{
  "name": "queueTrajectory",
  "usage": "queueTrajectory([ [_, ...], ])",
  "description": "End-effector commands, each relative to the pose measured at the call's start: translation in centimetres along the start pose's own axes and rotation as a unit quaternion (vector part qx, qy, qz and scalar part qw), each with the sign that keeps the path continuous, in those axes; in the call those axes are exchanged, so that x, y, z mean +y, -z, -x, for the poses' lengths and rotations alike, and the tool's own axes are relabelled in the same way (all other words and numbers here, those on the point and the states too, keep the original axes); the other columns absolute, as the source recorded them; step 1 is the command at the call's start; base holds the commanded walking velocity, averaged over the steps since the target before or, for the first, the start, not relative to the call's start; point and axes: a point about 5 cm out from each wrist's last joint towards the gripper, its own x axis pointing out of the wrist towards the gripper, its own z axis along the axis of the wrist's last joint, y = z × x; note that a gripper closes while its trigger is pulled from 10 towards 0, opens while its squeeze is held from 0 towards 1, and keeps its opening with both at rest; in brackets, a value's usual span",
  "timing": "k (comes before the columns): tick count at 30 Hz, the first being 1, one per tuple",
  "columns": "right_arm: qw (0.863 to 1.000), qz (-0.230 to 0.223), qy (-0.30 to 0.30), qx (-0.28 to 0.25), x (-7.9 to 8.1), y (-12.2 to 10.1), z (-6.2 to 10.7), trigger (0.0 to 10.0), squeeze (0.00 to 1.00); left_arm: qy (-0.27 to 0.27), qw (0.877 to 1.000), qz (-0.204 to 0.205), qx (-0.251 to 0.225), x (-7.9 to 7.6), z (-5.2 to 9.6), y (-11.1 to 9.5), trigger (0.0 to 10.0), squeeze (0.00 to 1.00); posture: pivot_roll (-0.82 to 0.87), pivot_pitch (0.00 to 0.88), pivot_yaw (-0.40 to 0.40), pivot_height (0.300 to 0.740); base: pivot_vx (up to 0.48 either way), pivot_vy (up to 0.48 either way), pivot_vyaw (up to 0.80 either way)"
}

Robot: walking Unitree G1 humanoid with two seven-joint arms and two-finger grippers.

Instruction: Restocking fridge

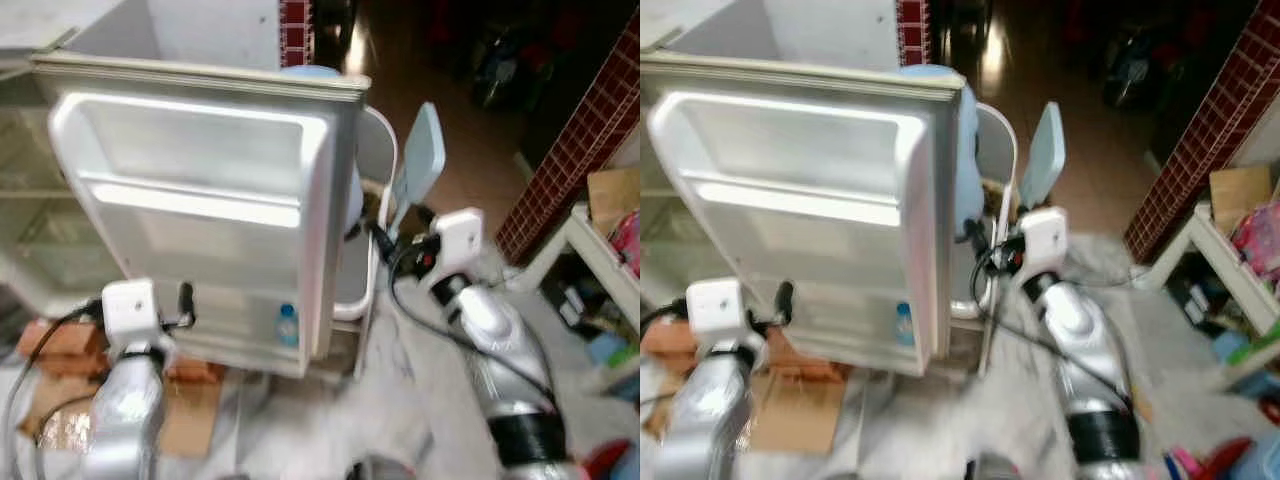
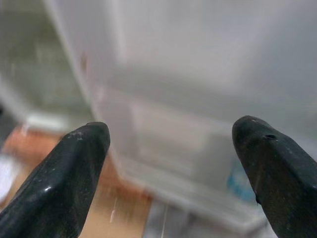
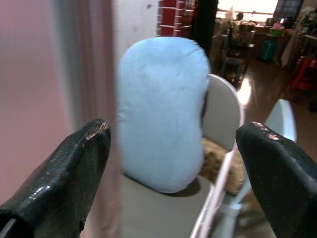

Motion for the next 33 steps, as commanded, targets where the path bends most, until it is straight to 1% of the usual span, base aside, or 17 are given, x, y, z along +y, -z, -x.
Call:
queueTrajectory([
  [1,1.000,0.001,-0.010,-0.018,0.8,-0.7,-0.7,10.0,0.00,-0.023,0.999,-0.009,0.034,1.7,0.3,1.3,10.0,0.00,0.08,0.000,-0.011,0.740,0.000,0.000,0.73],
  [3,1.000,0.006,0.023,-0.019,0.4,-0.9,-1.5,10.0,0.00,0.002,0.999,-0.027,0.044,2.3,1.2,2.7,10.0,0.00,0.09,0.000,-0.013,0.740,0.000,0.000,0.72],
  [7,0.999,0.009,0.048,-0.016,0.0,-1.0,-2.3,10.0,0.00,0.024,0.998,-0.051,0.020,2.0,1.7,2.6,10.0,0.00,0.10,0.000,-0.017,0.740,0.000,0.000,0.70],
  [8,0.998,0.006,0.059,-0.014,-0.1,-1.3,-3.3,10.0,0.00,0.025,0.997,-0.064,0.025,1.9,2.0,3.1,10.0,0.00,0.11,0.000,-0.020,0.740,0.000,0.000,0.56],
  [13,0.998,0.003,0.067,-0.022,0.5,-2.6,-5.8,10.0,0.00,0.024,0.997,-0.064,0.034,1.8,2.0,3.2,10.0,0.00,0.11,0.000,-0.027,0.740,0.000,0.000,0.41],
  [15,0.998,-0.013,0.052,-0.037,1.6,-4.0,-7.6,10.0,0.00,0.022,0.997,-0.067,0.042,1.8,2.0,3.5,10.0,0.00,0.12,0.000,-0.034,0.740,0.000,0.000,0.00],
  [18,0.998,-0.040,0.013,-0.050,3.0,-5.0,-8.5,10.0,0.00,0.017,0.996,-0.063,0.058,2.1,2.1,4.2,10.0,0.00,0.12,0.000,-0.040,0.740,0.000,0.000,0.00],
  [20,0.994,-0.077,-0.054,-0.061,4.4,-5.7,-8.6,10.0,0.00,0.007,0.997,-0.052,0.063,2.3,2.2,4.5,10.0,0.00,0.13,0.000,-0.045,0.740,0.000,0.000,0.00],
  [21,0.987,-0.100,-0.109,-0.061,5.4,-5.9,-8.3,10.0,0.00,0.004,0.997,-0.049,0.066,2.4,2.2,4.6,10.0,0.00,0.13,0.000,-0.047,0.740,0.000,0.000,0.00],
  [22,0.950,-0.160,-0.263,-0.047,7.3,-6.2,-6.3,10.0,0.00,0.002,0.997,-0.048,0.068,2.5,2.3,4.7,10.0,0.00,0.13,0.000,-0.050,0.740,0.000,0.000,0.00],
  [23,0.950,-0.160,-0.263,-0.047,7.3,-6.2,-6.3,10.0,0.00,0.002,0.997,-0.048,0.068,2.5,2.3,4.7,10.0,0.00,0.13,0.000,-0.050,0.740,0.000,0.000,0.00],
  [24,0.907,-0.182,-0.378,-0.036,8.0,-6.4,-3.5,10.0,0.00,0.002,0.996,-0.048,0.069,2.4,2.3,4.7,10.0,0.00,0.13,0.000,-0.050,0.740,0.000,0.000,0.00],
  [25,0.907,-0.182,-0.378,-0.036,8.0,-6.4,-3.5,10.0,0.00,0.002,0.996,-0.048,0.069,2.4,2.3,4.7,10.0,0.00,0.13,0.000,-0.050,0.740,0.000,0.000,0.00],
  [26,0.874,-0.184,-0.449,-0.019,7.7,-6.1,-0.9,10.0,0.00,0.003,0.996,-0.048,0.070,2.4,2.4,4.8,10.0,0.00,0.12,0.000,-0.048,0.740,0.000,0.000,0.00],
  [27,0.863,-0.188,-0.468,-0.005,7.2,-5.7,0.1,10.0,0.00,0.004,0.996,-0.048,0.071,2.4,2.3,4.9,10.0,0.00,0.12,0.000,-0.048,0.740,0.000,0.000,0.00],
  [29,0.863,-0.186,-0.469,0.024,6.0,-4.6,1.0,10.0,0.00,0.007,0.996,-0.048,0.074,2.4,2.3,4.9,10.0,0.00,0.11,0.000,-0.045,0.740,0.000,0.000,0.00],
  [33,0.906,-0.089,-0.395,0.125,2.2,0.0,1.4,10.0,0.00,0.010,0.996,-0.049,0.080,2.4,2.2,5.0,10.0,0.00,0.11,0.000,-0.034,0.740,0.000,0.000,0.00],
])
